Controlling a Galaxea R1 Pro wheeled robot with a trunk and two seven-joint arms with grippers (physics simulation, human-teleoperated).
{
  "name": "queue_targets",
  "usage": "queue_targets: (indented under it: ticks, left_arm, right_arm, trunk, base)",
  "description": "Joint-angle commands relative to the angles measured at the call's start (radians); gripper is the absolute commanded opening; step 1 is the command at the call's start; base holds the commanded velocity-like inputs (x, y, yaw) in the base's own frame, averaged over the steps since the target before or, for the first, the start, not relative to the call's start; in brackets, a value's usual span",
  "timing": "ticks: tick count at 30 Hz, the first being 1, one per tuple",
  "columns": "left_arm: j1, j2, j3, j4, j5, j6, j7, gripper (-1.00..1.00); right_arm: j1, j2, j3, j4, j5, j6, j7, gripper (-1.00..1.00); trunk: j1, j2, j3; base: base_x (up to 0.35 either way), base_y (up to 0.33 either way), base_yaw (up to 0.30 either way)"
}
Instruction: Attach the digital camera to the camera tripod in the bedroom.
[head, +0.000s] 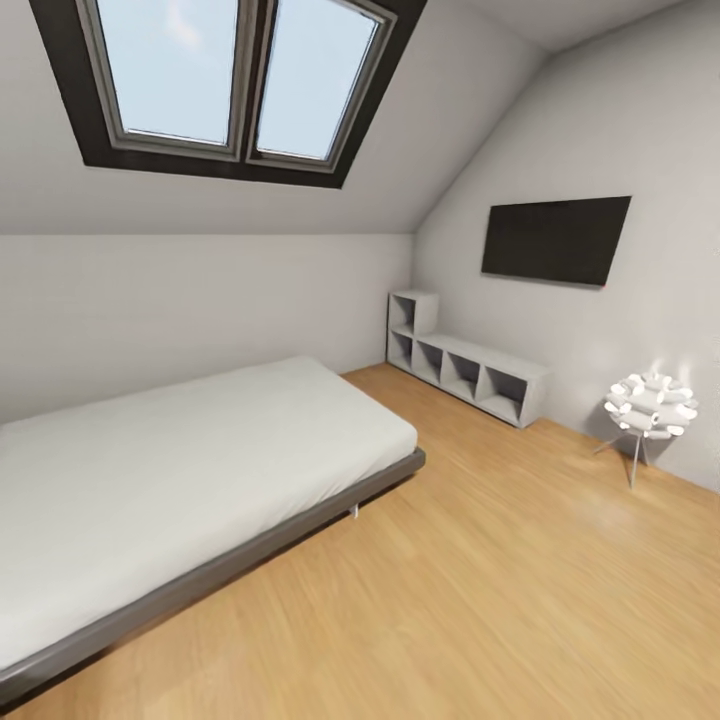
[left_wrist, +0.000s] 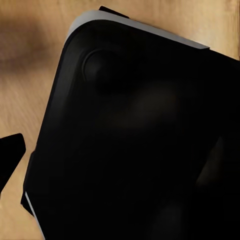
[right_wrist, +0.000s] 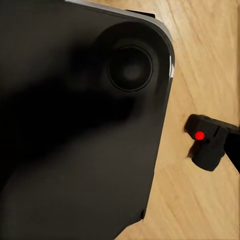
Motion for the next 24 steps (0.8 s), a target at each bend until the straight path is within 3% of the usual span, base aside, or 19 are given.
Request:
queue_targets:
  ticks: [1, 24]
  left_arm:
    - [0.0, 0.0, 0.002, -0.001, 0.005, -0.003, 0.0, 1.0]
    - [0.0, 0.002, 0.009, -0.001, 0.015, -0.006, 0.001, 1.0]
  right_arm:
    - [0.0, 0.0, -0.002, 0.0, 0.007, -0.003, 0.0, 1.0]
    - [0.0, 0.002, -0.012, 0.0, -0.003, -0.006, 0.0, 1.0]
  trunk:
    - [0.001, 0.0, -0.001]
    - [0.001, 0.0, -0.001]
  base:
    - [0.264, 0.0, -0.108]
    - [0.031, 0.0, -0.243]
